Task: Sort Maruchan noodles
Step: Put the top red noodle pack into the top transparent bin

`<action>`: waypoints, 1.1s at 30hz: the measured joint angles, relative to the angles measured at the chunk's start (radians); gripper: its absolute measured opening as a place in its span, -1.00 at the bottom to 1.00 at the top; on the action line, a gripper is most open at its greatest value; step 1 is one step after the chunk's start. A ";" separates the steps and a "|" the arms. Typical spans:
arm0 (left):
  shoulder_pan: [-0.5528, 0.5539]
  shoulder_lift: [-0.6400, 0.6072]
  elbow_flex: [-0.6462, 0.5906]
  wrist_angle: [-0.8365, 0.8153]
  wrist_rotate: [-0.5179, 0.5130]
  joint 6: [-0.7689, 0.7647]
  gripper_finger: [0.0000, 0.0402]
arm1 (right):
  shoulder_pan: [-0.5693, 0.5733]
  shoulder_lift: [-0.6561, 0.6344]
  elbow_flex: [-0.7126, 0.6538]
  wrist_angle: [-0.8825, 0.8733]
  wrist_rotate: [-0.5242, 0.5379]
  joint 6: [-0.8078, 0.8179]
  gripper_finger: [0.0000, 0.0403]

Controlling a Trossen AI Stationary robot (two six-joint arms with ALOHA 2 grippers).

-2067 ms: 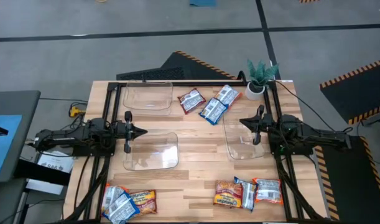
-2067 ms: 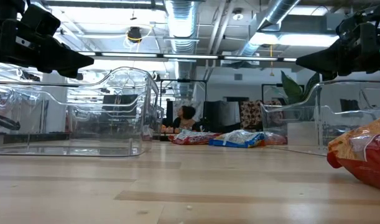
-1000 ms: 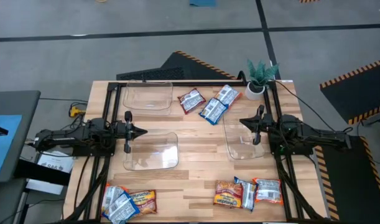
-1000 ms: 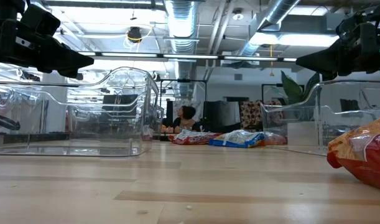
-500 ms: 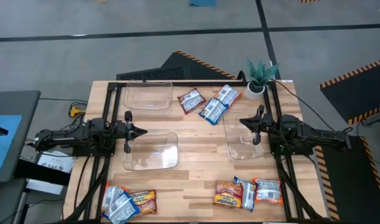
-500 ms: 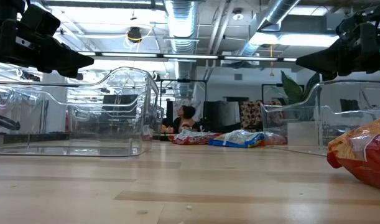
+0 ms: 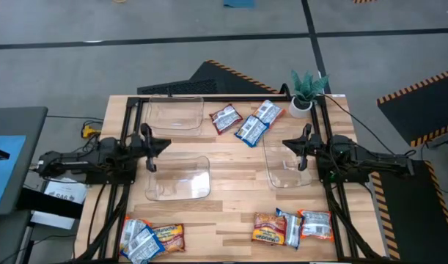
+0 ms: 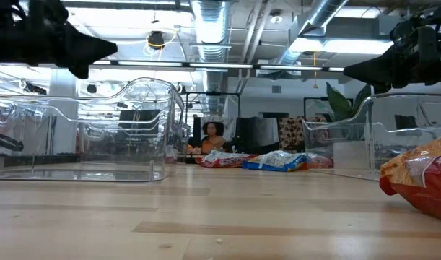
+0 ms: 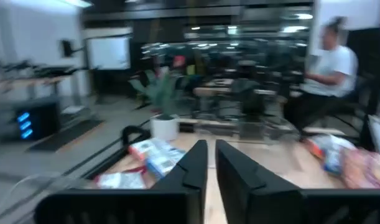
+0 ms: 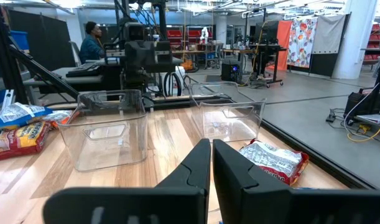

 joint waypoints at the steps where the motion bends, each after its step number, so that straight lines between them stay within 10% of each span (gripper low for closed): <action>1: 0.006 0.029 0.011 -0.002 -0.032 -0.021 -0.79 | 0.000 0.000 0.000 0.000 0.000 0.000 -0.79; 6: 0.072 0.245 0.098 -0.012 -0.078 -0.103 -0.48 | 0.000 0.000 0.000 0.000 0.000 0.000 -0.79; 13: 0.241 0.693 0.377 -0.059 0.111 -0.082 -0.15 | 0.000 0.000 0.000 0.000 0.000 0.000 -0.79; 22: 0.399 1.256 0.875 -0.275 0.398 0.054 -0.10 | 0.000 0.000 0.000 0.000 0.000 0.000 -0.79; 33: 0.401 1.713 1.263 -0.459 0.352 0.047 -0.10 | 0.000 0.000 0.000 0.000 0.000 0.000 -0.79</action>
